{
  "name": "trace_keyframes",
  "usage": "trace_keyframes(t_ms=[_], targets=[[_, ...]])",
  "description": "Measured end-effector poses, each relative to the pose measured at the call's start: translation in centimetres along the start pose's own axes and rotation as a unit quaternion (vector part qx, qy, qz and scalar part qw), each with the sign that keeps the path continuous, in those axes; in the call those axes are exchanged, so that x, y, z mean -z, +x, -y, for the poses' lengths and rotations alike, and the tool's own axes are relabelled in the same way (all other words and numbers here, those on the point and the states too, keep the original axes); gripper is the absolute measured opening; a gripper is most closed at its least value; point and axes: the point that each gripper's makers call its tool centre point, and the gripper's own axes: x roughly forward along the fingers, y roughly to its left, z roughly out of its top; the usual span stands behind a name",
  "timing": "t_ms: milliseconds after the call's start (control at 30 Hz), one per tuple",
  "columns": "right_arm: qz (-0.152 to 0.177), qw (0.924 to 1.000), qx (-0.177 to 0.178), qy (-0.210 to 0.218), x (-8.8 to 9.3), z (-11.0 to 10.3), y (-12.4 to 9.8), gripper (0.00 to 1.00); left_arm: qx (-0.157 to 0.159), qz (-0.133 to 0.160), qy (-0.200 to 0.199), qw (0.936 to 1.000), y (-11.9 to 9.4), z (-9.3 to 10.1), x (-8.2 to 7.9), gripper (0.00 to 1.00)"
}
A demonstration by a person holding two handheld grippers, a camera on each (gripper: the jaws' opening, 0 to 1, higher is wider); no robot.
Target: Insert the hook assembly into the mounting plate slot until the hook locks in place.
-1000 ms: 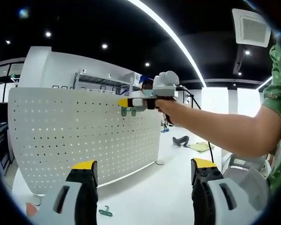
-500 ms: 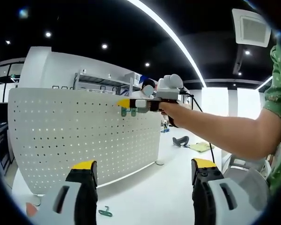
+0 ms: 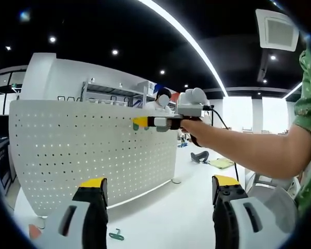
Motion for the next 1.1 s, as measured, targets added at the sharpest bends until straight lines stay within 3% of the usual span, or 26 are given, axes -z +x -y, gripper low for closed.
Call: trace_keyframes(t_ms=[700, 1100], targets=[[-0.022, 0.9996, 0.003, 0.017, 3.7, -0.4, -5.5, 0.9, 0.0, -0.005, 0.0, 1.0, -0.9, 1.4, 0.4, 0.85], [-0.03, 0.9991, -0.011, 0.028, 5.0, -2.0, -8.7, 0.88, -0.011, -0.005, 0.002, 0.9999, -2.0, 1.7, 0.5, 0.85]])
